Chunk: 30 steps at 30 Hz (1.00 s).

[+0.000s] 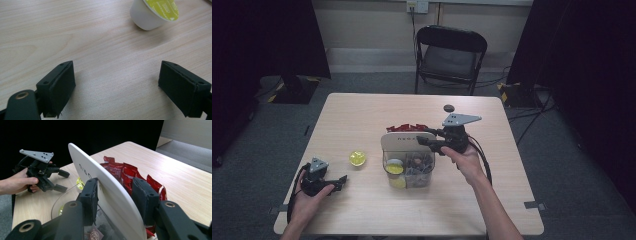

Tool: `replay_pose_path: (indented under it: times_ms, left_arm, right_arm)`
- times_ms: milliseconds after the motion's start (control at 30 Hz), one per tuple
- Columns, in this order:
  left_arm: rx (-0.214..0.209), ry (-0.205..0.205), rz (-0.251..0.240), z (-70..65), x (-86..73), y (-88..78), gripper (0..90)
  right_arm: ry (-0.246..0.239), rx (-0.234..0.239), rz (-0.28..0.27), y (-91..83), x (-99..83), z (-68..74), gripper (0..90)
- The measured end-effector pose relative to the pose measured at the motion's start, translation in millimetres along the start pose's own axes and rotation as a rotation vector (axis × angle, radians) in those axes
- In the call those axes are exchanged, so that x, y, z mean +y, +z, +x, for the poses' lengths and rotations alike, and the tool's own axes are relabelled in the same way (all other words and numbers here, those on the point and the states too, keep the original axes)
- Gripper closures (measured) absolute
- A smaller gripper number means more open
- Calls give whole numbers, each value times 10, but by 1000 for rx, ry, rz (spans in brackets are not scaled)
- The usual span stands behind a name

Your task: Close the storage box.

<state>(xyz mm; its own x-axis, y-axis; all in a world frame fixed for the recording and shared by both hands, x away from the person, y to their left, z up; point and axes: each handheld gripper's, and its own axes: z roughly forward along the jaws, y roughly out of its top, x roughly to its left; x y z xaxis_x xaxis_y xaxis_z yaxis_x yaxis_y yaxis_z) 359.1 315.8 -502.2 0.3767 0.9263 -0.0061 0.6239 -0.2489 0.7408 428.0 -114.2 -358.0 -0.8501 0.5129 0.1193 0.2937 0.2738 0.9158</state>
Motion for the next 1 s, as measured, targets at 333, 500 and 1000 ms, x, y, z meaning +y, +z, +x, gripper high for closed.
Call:
replay_pose_path:
  times_ms: [333, 500, 1000]
  left_arm:
    - [-4, 0, 0, 3, 1, 2, 131]
    - [-5, 0, 0, 4, 2, 3, 130]
    - [-4, 0, 0, 4, 1, 3, 130]
  right_arm:
    - [-4, 24, -5, -16, 9, 29, 578]
    - [3, 36, 9, -37, 3, 48, 578]
    - [9, 50, 12, -53, -43, 91, 570]
